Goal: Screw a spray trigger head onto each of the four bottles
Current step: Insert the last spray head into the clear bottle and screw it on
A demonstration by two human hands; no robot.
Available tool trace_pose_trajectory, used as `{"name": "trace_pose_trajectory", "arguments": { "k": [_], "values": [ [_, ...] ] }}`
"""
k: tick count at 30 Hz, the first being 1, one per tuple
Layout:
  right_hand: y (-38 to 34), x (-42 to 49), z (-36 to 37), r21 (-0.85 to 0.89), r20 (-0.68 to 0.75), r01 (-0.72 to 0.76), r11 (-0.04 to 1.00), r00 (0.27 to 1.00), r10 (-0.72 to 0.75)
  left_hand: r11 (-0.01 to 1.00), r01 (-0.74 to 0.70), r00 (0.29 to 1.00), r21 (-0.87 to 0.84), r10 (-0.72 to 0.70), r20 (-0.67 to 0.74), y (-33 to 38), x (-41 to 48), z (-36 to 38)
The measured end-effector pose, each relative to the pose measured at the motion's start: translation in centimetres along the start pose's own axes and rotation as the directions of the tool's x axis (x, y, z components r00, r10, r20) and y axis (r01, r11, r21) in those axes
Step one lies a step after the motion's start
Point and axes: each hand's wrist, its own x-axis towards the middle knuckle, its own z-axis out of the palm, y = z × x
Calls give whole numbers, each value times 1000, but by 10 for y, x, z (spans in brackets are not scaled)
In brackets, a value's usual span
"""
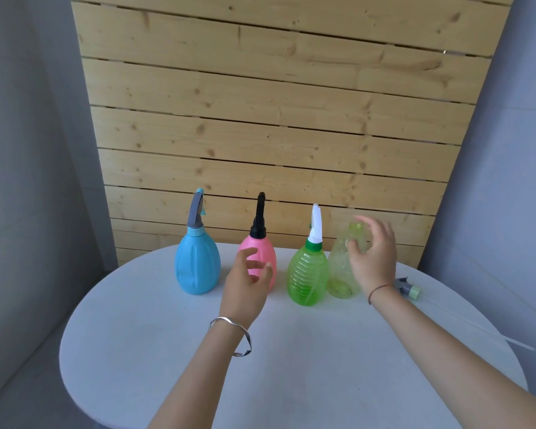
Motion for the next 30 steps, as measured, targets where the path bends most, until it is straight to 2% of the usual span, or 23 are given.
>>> {"name": "trace_pose_trajectory", "arguments": {
  "k": [2,5,7,13,17,19,22,26,28,30],
  "values": [
    [8,13,-5,-64,46,-43,997,998,46,1000,-7,1000,3,7,17,1,-2,4],
    [21,26,-6,-56,268,-180,982,945,188,997,24,998,-77,-20,57,4,-3,9],
    [28,28,-6,-37,351,-227,973,909,225,990,63,994,-129,-51,92,8,-3,15],
    [28,15,-18,66,231,-204,977,955,184,982,65,989,-179,-39,145,16,-6,31],
    [11,8,-43,197,54,-181,964,983,173,995,-83,967,-59,95,236,20,-22,50],
    [3,7,-58,252,28,-192,949,981,191,990,-143,948,11,134,290,22,-32,63],
    [-4,0,-73,320,169,-258,912,962,213,985,-170,929,15,155,335,26,-38,76],
    [7,-5,-92,334,392,-371,867,891,230,991,-135,889,-2,122,441,30,-44,98],
    [24,-4,-104,268,429,-396,878,865,259,989,-145,884,33,114,454,27,-46,106],
    [49,-1,-116,185,407,-432,883,851,331,990,-135,884,42,102,456,25,-47,110]
  ]
}}
